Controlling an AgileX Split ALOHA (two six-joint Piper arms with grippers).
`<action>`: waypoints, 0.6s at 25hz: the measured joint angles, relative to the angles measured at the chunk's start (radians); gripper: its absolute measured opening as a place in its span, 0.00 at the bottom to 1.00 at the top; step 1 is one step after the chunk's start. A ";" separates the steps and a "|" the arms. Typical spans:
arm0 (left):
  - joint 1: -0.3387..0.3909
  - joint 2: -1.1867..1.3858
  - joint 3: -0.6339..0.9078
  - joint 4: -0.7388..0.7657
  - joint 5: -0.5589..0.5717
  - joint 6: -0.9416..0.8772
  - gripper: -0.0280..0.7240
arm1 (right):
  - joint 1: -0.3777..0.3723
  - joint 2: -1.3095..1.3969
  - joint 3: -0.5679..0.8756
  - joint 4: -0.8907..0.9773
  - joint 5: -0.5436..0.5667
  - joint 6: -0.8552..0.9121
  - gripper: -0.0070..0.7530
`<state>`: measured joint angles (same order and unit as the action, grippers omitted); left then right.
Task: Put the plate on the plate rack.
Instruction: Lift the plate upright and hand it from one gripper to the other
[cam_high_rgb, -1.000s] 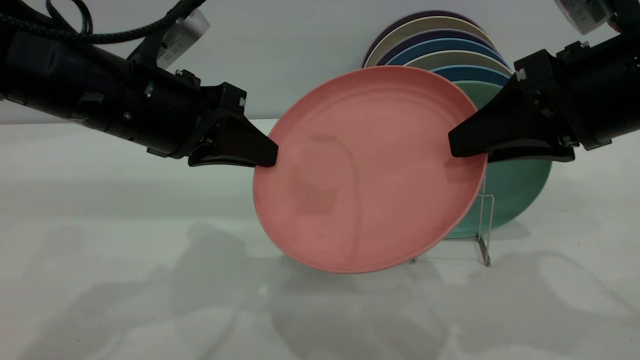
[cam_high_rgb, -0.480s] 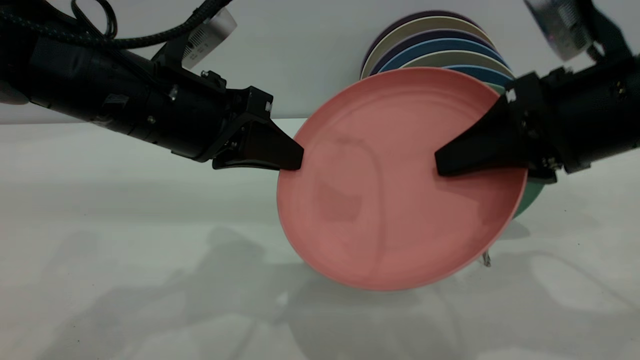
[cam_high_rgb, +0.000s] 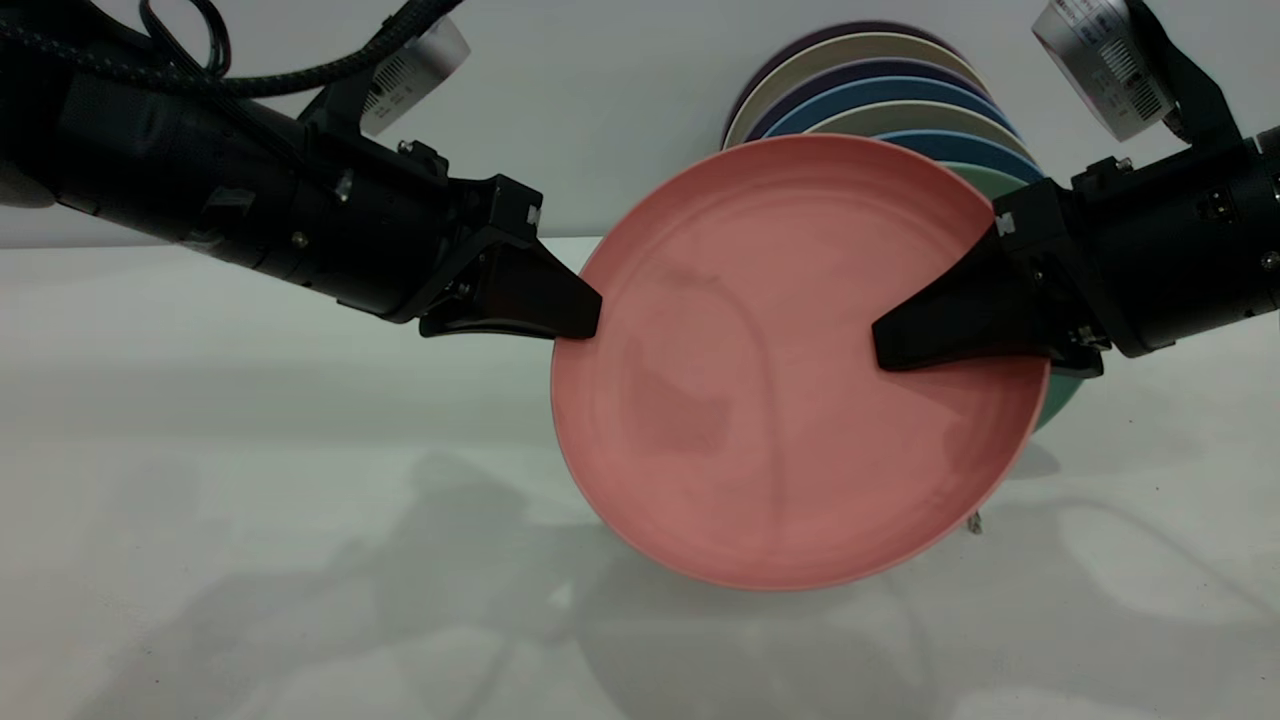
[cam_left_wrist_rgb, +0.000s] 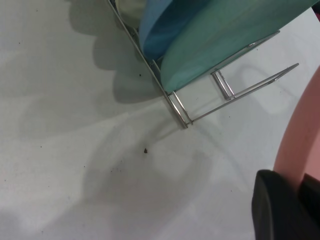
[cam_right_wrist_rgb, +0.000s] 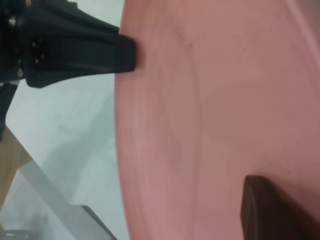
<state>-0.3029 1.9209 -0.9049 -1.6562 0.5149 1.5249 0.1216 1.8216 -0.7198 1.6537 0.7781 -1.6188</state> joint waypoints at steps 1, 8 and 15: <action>0.000 0.000 0.000 0.000 0.001 -0.001 0.12 | 0.000 0.000 0.000 0.003 -0.001 -0.007 0.19; -0.001 0.000 0.000 -0.004 0.011 -0.007 0.53 | 0.008 0.000 0.000 0.001 0.002 -0.029 0.18; -0.001 0.000 0.000 -0.004 0.011 -0.025 0.70 | -0.025 0.000 0.000 -0.017 -0.011 -0.037 0.18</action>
<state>-0.3039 1.9207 -0.9049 -1.6606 0.5259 1.4996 0.0968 1.8216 -0.7198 1.6368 0.7675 -1.6554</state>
